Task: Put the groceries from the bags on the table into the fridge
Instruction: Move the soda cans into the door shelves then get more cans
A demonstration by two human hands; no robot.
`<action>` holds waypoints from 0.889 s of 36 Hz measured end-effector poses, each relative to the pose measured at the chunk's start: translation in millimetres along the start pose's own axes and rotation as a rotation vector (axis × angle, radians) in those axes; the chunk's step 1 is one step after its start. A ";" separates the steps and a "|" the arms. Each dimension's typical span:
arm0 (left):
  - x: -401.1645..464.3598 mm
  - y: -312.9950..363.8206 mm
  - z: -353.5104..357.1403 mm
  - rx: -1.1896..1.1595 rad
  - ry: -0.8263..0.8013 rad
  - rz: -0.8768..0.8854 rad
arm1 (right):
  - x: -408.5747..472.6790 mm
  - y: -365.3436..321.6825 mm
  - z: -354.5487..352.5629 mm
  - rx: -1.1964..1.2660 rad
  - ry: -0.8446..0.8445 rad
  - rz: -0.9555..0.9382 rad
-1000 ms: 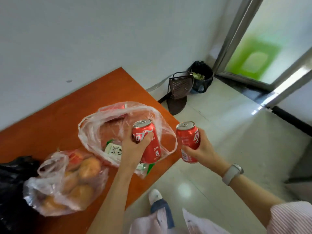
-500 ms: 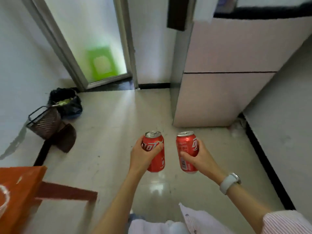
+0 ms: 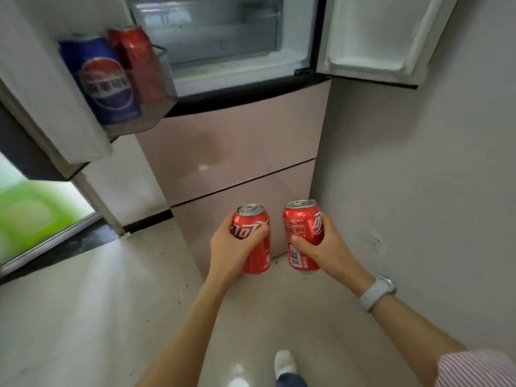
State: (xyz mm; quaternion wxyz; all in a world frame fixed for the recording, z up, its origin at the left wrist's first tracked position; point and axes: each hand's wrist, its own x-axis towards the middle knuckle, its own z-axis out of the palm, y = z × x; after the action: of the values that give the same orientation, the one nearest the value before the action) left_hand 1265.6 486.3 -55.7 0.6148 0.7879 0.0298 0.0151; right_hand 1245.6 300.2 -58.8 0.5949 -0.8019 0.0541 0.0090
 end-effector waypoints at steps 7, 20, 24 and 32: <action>125.4 58.9 17.3 -0.038 0.095 0.088 | 133.4 -54.0 -23.9 0.055 -0.030 -0.088; 228.1 198.3 -11.1 0.012 0.298 0.394 | 286.8 -185.5 -26.3 0.365 -0.138 -0.455; 235.0 236.2 -23.0 0.051 0.433 0.473 | 317.5 -226.5 -18.0 0.419 -0.252 -0.554; 227.5 302.6 -43.4 0.154 0.781 0.602 | 364.0 -305.4 1.2 0.544 -0.588 -0.706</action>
State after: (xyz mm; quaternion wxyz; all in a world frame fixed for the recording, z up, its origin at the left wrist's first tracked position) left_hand 1498.6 470.0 245.5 0.4663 0.7401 0.0302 0.4837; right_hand 1637.3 361.1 203.3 0.7382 -0.5518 -0.3877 0.0183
